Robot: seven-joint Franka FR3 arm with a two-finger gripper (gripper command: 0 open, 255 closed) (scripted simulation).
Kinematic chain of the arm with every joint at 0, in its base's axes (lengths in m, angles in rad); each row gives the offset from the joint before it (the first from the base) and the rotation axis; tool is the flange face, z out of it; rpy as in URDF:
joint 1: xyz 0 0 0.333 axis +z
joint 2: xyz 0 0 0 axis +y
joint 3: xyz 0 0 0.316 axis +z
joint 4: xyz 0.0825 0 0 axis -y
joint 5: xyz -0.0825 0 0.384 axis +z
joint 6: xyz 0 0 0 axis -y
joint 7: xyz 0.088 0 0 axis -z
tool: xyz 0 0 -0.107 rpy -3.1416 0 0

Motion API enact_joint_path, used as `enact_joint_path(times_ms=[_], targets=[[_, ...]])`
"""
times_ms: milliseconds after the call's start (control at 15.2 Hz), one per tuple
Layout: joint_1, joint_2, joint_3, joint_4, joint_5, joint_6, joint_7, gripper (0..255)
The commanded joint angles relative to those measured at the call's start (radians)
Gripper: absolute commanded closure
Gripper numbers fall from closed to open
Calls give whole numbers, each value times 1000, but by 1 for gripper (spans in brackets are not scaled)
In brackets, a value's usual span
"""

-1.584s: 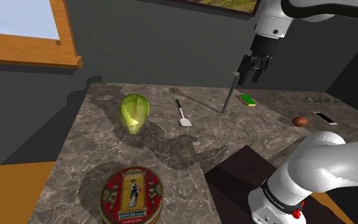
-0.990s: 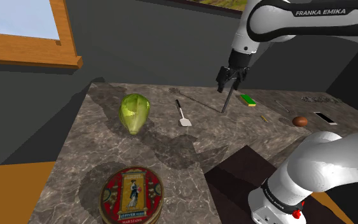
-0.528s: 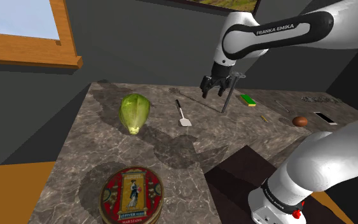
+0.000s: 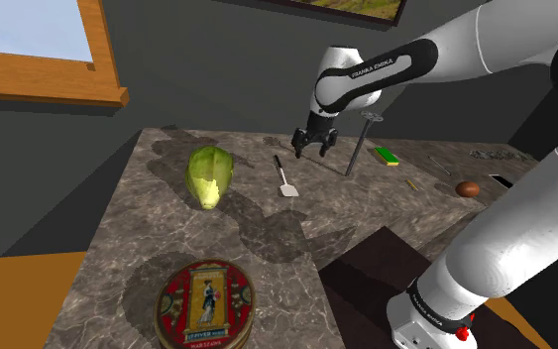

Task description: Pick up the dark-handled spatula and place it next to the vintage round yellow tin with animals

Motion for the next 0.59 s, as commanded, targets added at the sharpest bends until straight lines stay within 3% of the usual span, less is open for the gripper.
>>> enact_joint_path(times_ms=[0,528], targets=[[-3,74,-1,32,-5,48,22,0],[-8,378,-18,234,-23,171,101,0]])
